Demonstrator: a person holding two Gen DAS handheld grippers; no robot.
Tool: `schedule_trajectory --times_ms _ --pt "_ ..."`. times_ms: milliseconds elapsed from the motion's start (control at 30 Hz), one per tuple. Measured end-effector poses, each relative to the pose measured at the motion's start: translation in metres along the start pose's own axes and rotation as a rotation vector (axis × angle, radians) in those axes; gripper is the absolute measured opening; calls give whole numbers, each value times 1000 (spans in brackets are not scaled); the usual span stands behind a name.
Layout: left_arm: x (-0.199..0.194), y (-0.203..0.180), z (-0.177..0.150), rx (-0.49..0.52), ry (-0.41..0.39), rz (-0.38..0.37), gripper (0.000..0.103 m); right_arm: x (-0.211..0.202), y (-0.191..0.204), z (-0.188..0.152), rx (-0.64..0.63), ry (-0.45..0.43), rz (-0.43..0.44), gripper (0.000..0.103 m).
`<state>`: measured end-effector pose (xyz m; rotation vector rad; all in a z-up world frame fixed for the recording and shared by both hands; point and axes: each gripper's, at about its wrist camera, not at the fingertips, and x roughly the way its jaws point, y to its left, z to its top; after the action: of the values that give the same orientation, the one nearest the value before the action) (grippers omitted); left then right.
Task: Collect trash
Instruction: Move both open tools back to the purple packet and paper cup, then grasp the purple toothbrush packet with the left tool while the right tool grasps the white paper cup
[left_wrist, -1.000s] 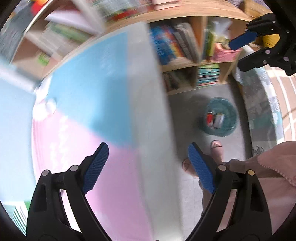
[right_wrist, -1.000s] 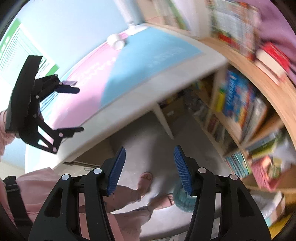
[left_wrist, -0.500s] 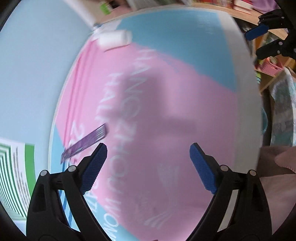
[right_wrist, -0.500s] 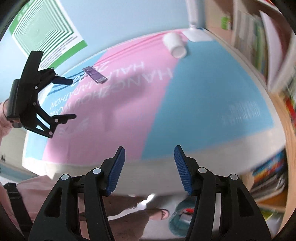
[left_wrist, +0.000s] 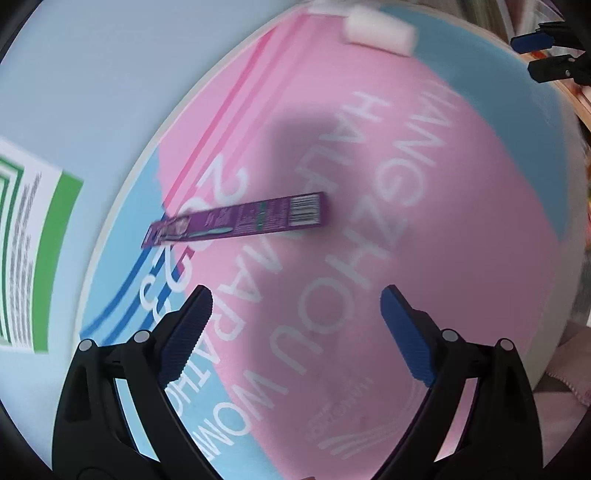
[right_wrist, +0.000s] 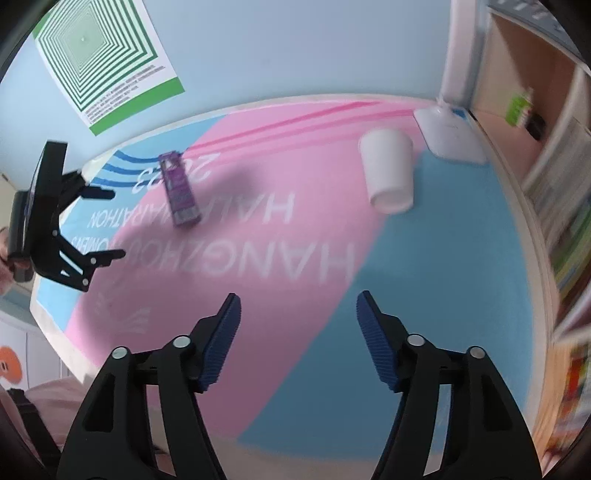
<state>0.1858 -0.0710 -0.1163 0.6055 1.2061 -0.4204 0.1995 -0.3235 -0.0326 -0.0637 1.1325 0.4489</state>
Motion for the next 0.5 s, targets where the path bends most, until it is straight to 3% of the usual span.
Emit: schedule_trajectory --times_ms 300,500 --pt "43 32 28 -288 112 -32 90 57 -62 82 -77 76 48 72" --pt "67 39 35 -381 174 -49 90 99 -85 111 -104 129 84 76"
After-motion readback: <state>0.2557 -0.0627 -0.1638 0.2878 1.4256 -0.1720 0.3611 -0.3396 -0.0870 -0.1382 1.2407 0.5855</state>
